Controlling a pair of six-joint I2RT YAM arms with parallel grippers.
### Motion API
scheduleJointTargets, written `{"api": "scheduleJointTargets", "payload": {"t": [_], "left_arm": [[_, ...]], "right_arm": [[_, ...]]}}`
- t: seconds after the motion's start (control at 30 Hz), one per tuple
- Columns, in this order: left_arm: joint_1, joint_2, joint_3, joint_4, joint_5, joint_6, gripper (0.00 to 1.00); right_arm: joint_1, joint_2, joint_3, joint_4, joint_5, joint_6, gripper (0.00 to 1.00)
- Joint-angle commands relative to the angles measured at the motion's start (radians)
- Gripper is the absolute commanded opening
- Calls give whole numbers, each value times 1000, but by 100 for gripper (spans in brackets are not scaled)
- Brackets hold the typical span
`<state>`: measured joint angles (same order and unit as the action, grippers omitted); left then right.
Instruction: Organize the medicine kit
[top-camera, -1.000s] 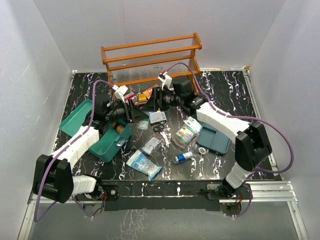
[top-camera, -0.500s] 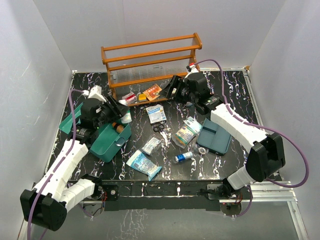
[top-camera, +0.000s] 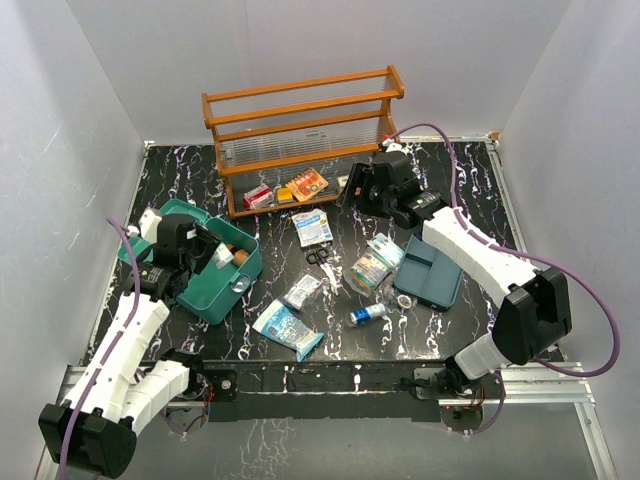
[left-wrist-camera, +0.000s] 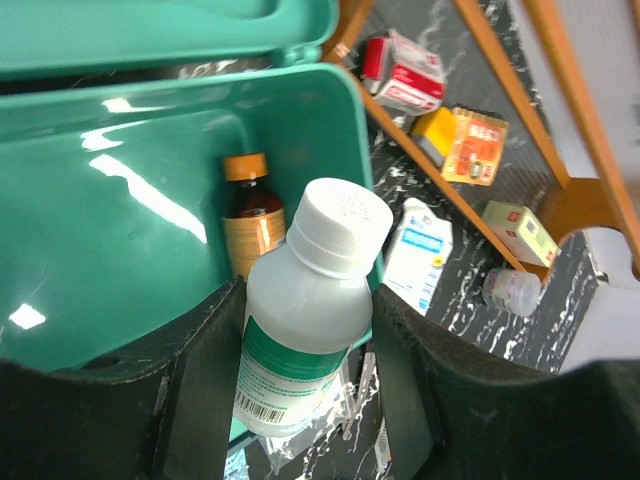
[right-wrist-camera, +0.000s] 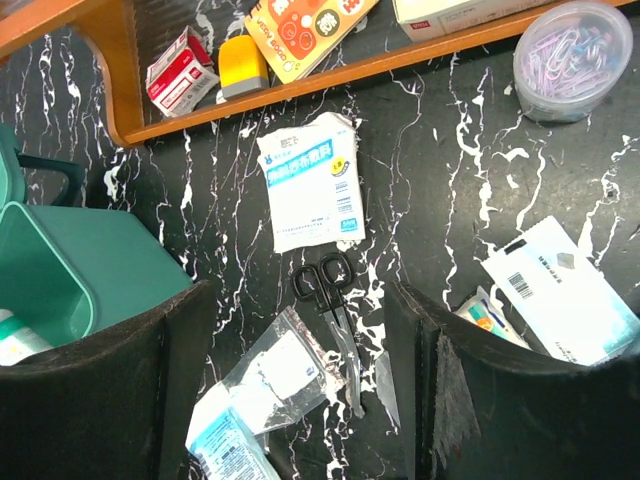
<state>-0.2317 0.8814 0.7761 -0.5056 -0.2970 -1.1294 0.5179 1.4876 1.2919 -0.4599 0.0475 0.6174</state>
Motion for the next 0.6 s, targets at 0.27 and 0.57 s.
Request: {"api": "scheduleJointTargets", "payload": {"t": [0.27, 0.57], "left_arm": [[45, 157, -113, 113, 45, -209, 29], [54, 284, -115, 113, 86, -295, 33]], "right_arm": [[5, 85, 118, -51, 38, -82, 65], [4, 99, 125, -51, 46, -98, 65]]}}
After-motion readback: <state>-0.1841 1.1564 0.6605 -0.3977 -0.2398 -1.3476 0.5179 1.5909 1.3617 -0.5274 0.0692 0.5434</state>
